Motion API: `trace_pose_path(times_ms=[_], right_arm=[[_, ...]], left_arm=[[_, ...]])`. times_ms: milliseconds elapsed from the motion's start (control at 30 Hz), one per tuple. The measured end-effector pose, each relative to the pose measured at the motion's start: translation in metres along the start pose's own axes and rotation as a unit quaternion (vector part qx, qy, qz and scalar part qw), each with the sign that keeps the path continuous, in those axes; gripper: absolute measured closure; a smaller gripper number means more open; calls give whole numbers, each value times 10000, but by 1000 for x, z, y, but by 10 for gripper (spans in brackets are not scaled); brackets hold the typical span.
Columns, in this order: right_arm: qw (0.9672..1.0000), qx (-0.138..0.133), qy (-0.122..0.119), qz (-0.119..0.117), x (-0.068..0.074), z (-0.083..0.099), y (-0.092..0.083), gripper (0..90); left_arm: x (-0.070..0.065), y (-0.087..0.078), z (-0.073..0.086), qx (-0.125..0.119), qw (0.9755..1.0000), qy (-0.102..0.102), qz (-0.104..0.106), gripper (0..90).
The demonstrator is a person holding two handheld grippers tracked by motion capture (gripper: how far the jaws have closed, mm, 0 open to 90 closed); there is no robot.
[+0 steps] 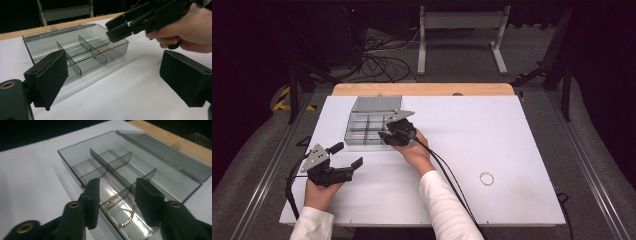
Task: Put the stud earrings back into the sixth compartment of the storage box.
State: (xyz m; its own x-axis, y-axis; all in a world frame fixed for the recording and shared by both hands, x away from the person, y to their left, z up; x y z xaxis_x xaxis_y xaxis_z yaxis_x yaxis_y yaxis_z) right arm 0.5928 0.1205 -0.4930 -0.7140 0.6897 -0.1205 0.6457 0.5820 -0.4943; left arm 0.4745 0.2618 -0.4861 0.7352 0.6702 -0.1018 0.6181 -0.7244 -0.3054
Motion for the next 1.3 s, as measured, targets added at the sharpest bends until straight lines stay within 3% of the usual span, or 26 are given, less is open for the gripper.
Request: trace_pose_path(times_ms=[133,367,467,700,933,1167,1300], right_arm=[[9998,-144,149,-5,-8,0,-15,399],[9993,-229,236,200,-22,11,-43,178],[9991,-249,251,232,-26,16,-56,132],[9988,-305,161,354,-35,35,-91,81],[9984,-177,183,502,-49,58,-121,60],[9962,-121,267,815,-75,85,-154,127],[9942,-27,431,981,-91,104,-171,171]], left_arm=[[-1,2,1,23,10000,19,1,89],[-2,2,1,42,10000,40,8,91],[-2,1,1,38,10000,41,8,92],[-4,4,1,83,9999,90,8,94],[-5,5,2,124,9999,110,20,94],[-5,6,2,113,9999,94,7,95],[-6,6,1,77,9999,76,55,95]])
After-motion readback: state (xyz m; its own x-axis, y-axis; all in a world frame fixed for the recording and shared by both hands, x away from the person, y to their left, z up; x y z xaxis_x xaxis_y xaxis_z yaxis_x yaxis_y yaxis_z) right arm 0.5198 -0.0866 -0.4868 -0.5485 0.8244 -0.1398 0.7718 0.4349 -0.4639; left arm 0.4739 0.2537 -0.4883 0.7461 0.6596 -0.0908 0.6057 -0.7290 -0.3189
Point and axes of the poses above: each handheld gripper's, and its own axes: y roughly forward along the jaws, z roughly out of its underside, x roughly to its left, the point moved 8 cm from there along y, roughly forward along the jaws, and after that the axes turned 12 degrees about z, right-handed, at the moved point
